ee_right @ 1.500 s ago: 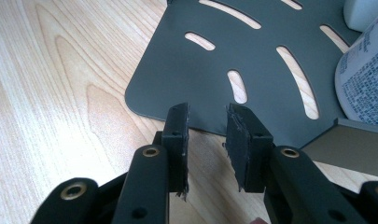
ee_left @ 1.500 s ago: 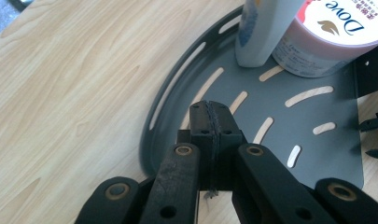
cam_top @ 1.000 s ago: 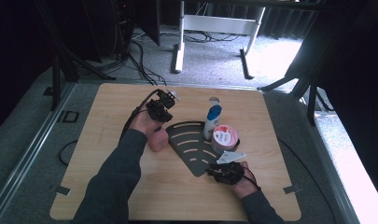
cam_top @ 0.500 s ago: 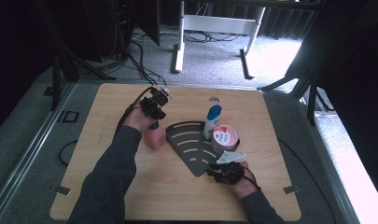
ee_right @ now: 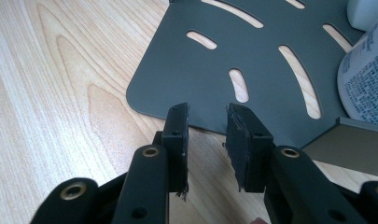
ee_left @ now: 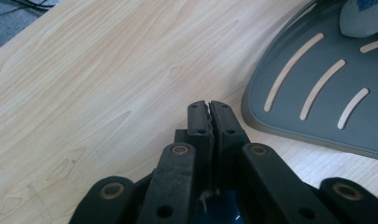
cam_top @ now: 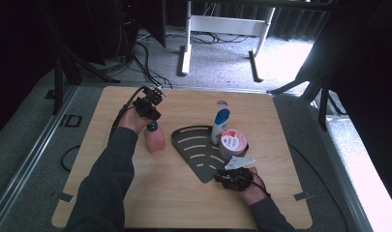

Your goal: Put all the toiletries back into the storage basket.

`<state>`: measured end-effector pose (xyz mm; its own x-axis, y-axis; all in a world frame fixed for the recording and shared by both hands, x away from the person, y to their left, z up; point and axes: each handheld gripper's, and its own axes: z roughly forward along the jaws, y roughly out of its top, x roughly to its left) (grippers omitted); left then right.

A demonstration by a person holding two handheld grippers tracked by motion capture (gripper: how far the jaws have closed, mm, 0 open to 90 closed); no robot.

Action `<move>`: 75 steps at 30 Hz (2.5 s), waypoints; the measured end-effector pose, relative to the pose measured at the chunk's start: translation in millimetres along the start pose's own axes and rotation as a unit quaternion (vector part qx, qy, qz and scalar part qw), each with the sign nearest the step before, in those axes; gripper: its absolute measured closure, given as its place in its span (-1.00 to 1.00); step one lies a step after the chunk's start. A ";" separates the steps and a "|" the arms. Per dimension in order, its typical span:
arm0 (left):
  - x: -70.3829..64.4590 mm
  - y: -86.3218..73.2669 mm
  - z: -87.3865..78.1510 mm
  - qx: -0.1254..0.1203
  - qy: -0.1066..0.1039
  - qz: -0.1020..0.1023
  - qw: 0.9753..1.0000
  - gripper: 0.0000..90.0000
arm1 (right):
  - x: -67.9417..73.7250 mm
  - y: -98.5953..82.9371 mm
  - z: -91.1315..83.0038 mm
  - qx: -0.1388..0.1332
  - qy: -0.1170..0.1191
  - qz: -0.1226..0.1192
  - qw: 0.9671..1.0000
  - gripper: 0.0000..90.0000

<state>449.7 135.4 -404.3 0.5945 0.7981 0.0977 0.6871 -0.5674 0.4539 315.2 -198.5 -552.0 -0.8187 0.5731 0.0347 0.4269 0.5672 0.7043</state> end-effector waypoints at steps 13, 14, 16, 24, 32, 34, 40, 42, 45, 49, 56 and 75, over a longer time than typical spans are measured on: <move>6.8 -4.1 5.1 0.010 0.001 -0.007 1.000 0.75 | 0.3 0.1 0.0 0.000 0.000 0.000 1.000 0.54; 6.4 -3.7 5.4 0.011 0.002 -0.007 1.000 0.75 | 0.3 0.1 0.0 0.000 0.000 0.000 1.000 0.54; 6.8 -3.7 6.0 0.012 0.001 -0.006 1.000 0.72 | 0.3 0.0 0.0 0.001 0.000 0.000 1.000 0.54; 9.8 -8.1 -6.4 -0.022 -0.021 -0.011 0.999 0.34 | 0.2 0.0 0.0 0.000 0.000 0.000 1.000 0.54; 15.1 -18.9 -31.9 -0.051 -0.007 -0.007 0.999 0.14 | 0.4 0.1 0.1 0.000 0.003 0.002 1.000 0.49; 17.7 -22.7 -33.9 -0.048 -0.004 -0.007 0.999 0.08 | 0.5 0.1 0.1 0.000 0.003 0.001 1.000 0.48; 23.2 -32.2 -35.0 -0.030 0.003 -0.001 1.000 -0.05 | 0.7 0.3 0.5 0.000 0.004 0.002 1.000 0.46; 23.6 -34.3 -35.5 -0.026 0.007 0.003 1.000 -0.11 | 0.6 0.4 0.7 -0.001 0.004 0.001 1.000 0.46; 23.8 -37.0 -36.0 -0.026 -0.001 0.008 1.000 -0.17 | 0.9 0.5 0.8 -0.001 0.005 0.002 1.000 0.45; 23.1 -39.3 -35.8 -0.025 -0.019 0.013 0.999 -0.24 | 1.1 0.6 0.8 0.000 0.005 0.002 1.000 0.45; 14.8 -44.9 -20.7 -0.011 -0.049 0.045 0.998 -0.39 | 0.8 0.8 0.9 0.001 0.006 -0.001 1.000 0.45; 6.9 -55.4 7.0 -0.031 -0.050 0.078 0.995 -0.27 | 0.8 1.0 1.0 0.001 0.007 0.000 1.000 0.44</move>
<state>418.6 170.9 -435.0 0.7327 0.6753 0.0848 0.5572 -0.6667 0.4950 315.3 -197.0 -552.0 -0.8238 0.5651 0.0450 0.4279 0.5678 0.7032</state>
